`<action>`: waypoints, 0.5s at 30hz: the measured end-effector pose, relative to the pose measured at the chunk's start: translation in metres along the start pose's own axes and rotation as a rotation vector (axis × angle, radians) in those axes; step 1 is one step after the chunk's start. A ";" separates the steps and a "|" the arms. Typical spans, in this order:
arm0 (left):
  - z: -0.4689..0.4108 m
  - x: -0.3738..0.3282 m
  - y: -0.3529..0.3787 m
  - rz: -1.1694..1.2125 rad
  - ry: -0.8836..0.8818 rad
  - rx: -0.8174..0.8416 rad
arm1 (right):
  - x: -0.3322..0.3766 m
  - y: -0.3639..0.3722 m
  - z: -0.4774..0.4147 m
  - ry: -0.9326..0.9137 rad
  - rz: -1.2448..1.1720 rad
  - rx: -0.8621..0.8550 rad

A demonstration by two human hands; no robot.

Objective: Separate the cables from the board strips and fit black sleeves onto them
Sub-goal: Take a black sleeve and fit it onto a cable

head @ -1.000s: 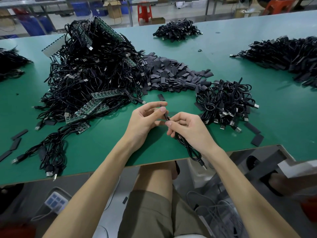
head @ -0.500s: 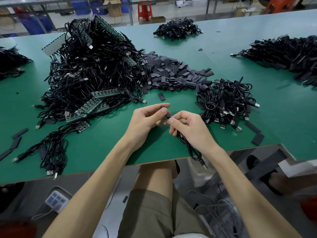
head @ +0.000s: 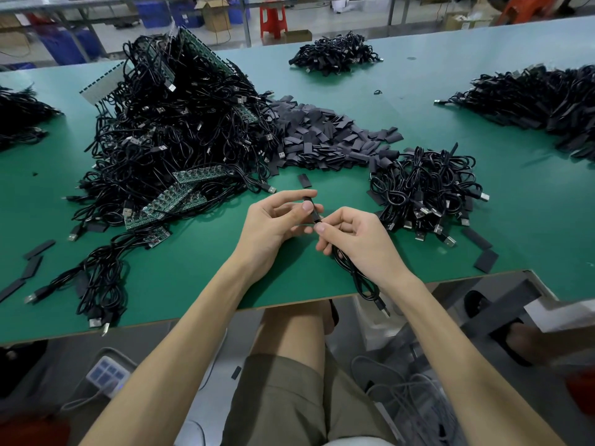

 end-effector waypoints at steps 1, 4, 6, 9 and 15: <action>0.000 0.000 0.000 0.001 -0.002 -0.006 | 0.000 0.000 0.000 0.000 -0.003 0.000; 0.000 0.000 0.000 -0.007 0.001 -0.011 | 0.001 0.000 0.000 -0.002 -0.003 0.000; 0.000 -0.001 0.001 -0.017 0.006 -0.005 | 0.001 0.000 0.000 -0.004 -0.008 -0.002; 0.001 -0.002 0.002 -0.025 0.012 0.003 | 0.002 0.000 0.001 -0.010 0.001 -0.012; 0.001 -0.002 0.002 -0.040 0.017 0.029 | 0.001 -0.001 0.001 -0.008 0.016 -0.022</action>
Point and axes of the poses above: each hand's wrist, its own z-axis away from the middle knuckle, its own y-axis out of the palm, x = y × z, the point moved 6 cm from there along -z, towards the middle knuckle, and after that the axes turned 4 degrees about y, right-handed, at the moved point
